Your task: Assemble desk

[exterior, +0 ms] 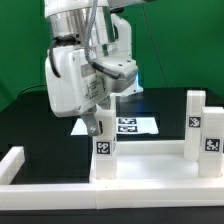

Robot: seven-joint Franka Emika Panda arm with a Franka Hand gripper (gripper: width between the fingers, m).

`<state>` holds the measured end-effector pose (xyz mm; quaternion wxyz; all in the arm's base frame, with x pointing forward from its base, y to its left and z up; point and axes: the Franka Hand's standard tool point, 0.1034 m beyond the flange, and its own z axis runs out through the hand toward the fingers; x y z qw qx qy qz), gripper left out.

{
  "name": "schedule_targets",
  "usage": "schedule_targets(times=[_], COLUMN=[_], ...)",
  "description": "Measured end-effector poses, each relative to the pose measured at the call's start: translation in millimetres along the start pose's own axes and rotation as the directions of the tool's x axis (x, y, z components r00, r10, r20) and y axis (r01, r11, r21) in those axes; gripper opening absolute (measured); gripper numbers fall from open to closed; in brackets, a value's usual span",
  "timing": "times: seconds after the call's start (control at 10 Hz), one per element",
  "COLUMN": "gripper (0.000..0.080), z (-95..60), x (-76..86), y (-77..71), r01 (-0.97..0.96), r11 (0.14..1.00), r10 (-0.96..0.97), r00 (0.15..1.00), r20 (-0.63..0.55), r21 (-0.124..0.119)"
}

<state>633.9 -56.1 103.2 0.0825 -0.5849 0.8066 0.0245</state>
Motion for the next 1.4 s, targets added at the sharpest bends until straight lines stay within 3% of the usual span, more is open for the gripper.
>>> schedule_targets(times=[0.3,0.4,0.5,0.6,0.7,0.9,1.0,1.4], gripper=[0.0301,0.0378,0.0516,0.0516,0.0621,0.0641,0.0648,0.0649], z=[-0.1,0.3,0.1,-6.8,-22.0,-50.1,-55.3,-51.0], x=[0.3,0.2,-0.3,-6.2,-16.5,-30.0,-31.1,-30.1], y=[0.3,0.6,0.5,-1.5,-4.9,-12.9,-15.3,-14.1], r01=[-0.006,-0.006,-0.006,0.001,0.011,0.021,0.020,0.021], r11=[1.000,1.000,1.000,1.000,1.000,0.997,0.997,0.997], r10=[0.006,0.006,0.006,-0.001,-0.012,-0.024,-0.024,-0.024], r00=[1.000,1.000,1.000,1.000,1.000,0.999,0.999,0.999], r20=[-0.003,-0.003,-0.003,0.004,0.019,0.045,0.049,0.045], r21=[0.000,-0.001,-0.001,0.009,0.030,0.068,0.077,0.072])
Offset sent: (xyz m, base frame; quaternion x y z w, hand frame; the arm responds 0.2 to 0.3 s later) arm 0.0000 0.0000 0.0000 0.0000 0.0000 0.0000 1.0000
